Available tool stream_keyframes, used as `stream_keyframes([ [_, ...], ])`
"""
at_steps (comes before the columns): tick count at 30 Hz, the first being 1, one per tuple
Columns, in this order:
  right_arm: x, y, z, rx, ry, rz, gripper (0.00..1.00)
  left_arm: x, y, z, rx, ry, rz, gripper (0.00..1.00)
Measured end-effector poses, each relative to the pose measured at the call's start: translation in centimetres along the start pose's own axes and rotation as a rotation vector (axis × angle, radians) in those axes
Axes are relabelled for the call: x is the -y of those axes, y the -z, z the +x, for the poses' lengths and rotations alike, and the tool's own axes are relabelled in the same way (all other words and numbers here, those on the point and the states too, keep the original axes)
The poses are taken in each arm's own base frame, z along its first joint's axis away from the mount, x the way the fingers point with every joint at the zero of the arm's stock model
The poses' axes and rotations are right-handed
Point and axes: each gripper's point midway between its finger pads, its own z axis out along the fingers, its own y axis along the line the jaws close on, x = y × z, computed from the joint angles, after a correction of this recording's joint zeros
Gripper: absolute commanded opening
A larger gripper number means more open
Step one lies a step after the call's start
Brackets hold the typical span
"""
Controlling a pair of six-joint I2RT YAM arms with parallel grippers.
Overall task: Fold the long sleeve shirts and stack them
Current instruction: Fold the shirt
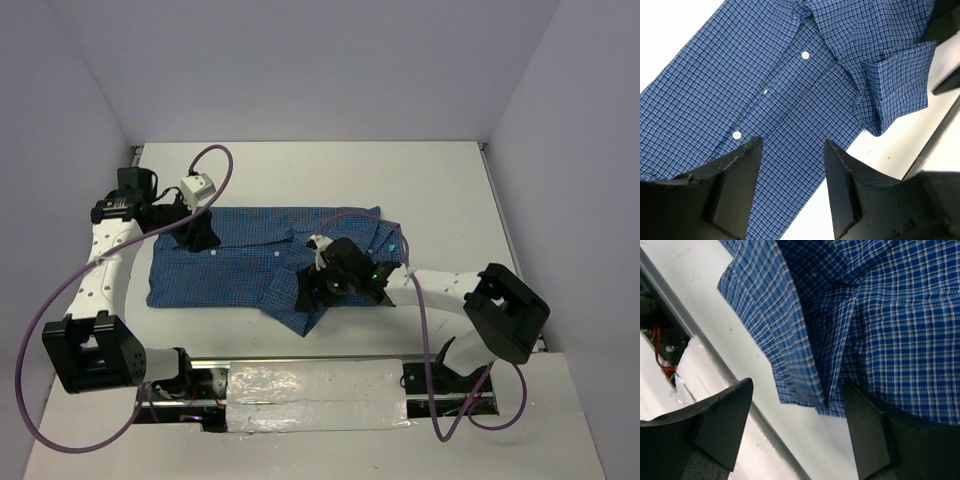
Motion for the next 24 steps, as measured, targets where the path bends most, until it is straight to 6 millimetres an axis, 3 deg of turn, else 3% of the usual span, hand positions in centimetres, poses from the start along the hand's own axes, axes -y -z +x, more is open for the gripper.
stream_keyframes([
  [1, 0.2, -0.3, 0.0, -0.002, -0.002, 0.003, 0.76, 0.1, 0.0, 0.1, 0.001, -0.003, 0.003, 0.64],
  [5, 0.2, -1.1, -0.5, 0.003, 0.002, 0.004, 0.4, 0.4, 0.0, 0.3, -0.001, -0.001, 0.006, 0.64],
  [6, 0.1, -1.3, -0.8, 0.01, 0.004, 0.001, 0.23, 0.4, 0.0, 0.4, -0.001, 0.0, 0.006, 0.64],
  [8, -0.1, -1.3, -1.3, 0.017, 0.013, -0.002, 0.03, 0.4, 0.0, 0.3, 0.0, 0.002, 0.004, 0.64],
  [11, -0.7, -0.7, -1.8, 0.03, 0.047, -0.007, 0.0, 0.4, 0.0, 0.3, 0.001, 0.015, 0.004, 0.64],
  [13, -1.8, 0.8, -1.9, 0.034, 0.091, -0.018, 0.0, 0.4, 0.0, 0.3, 0.0, 0.017, 0.004, 0.63],
  [15, -4.1, 3.4, -2.3, 0.054, 0.164, -0.052, 0.0, 0.4, 0.0, 0.3, 0.0, 0.017, 0.003, 0.63],
  [20, -12.1, 10.6, -4.7, 0.189, 0.347, -0.225, 0.0, 0.1, -0.1, 0.1, 0.005, 0.014, -0.004, 0.62],
  [24, -14.4, 12.6, -3.4, 0.168, 0.427, -0.289, 0.0, -0.2, -0.3, 0.3, 0.001, 0.013, -0.008, 0.62],
])
